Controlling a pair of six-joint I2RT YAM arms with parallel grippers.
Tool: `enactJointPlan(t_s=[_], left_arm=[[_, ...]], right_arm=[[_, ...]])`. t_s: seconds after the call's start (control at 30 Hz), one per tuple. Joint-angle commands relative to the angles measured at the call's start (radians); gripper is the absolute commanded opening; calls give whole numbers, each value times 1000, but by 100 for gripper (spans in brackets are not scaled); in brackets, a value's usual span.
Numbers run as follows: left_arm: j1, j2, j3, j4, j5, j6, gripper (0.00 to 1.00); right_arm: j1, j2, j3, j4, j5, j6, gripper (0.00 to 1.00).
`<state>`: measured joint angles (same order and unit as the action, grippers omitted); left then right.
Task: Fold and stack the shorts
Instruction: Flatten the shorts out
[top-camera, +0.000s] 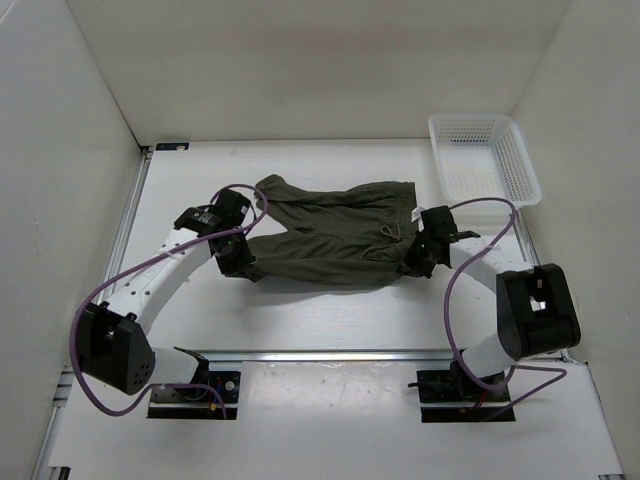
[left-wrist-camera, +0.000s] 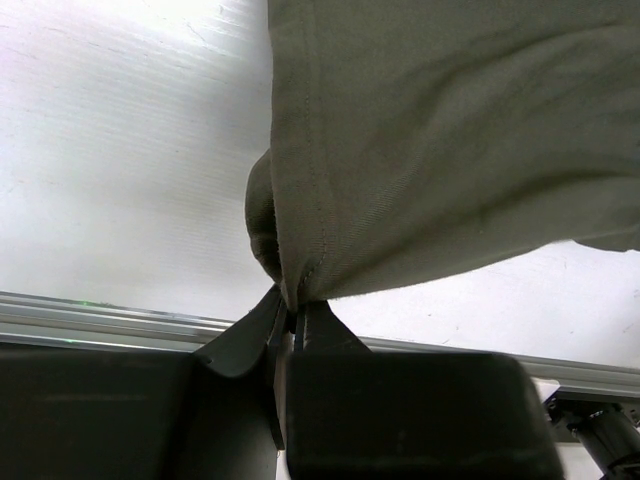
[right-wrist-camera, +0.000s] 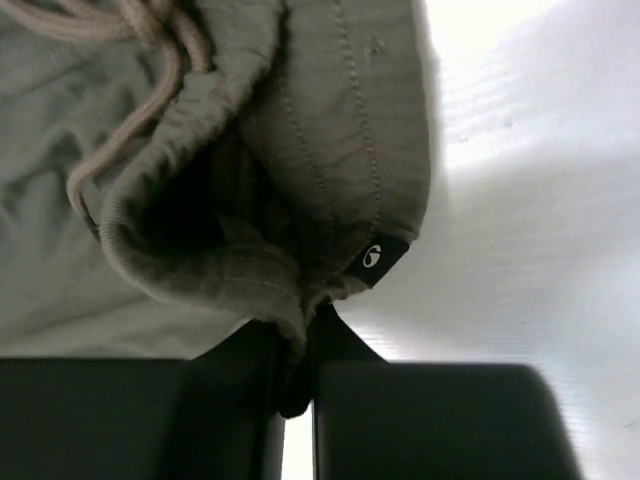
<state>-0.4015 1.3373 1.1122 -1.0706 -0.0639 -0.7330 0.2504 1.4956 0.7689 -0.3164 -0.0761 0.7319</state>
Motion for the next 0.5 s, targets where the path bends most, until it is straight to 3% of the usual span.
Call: enactJointPlan(t_s=[0.0,0.17,0.47], left_arm=[[-2,-29,60,-18,-11,-2,11],[-2,-38,175,-86,-63,7,11],[53,-36,676,-186,-102,47,11]], right_arm=[[-2,-30,85,-4,45,2,0],[-2,-161,193,-186,107,-81,0],[-11,-349,581,-478,153,-203,0]])
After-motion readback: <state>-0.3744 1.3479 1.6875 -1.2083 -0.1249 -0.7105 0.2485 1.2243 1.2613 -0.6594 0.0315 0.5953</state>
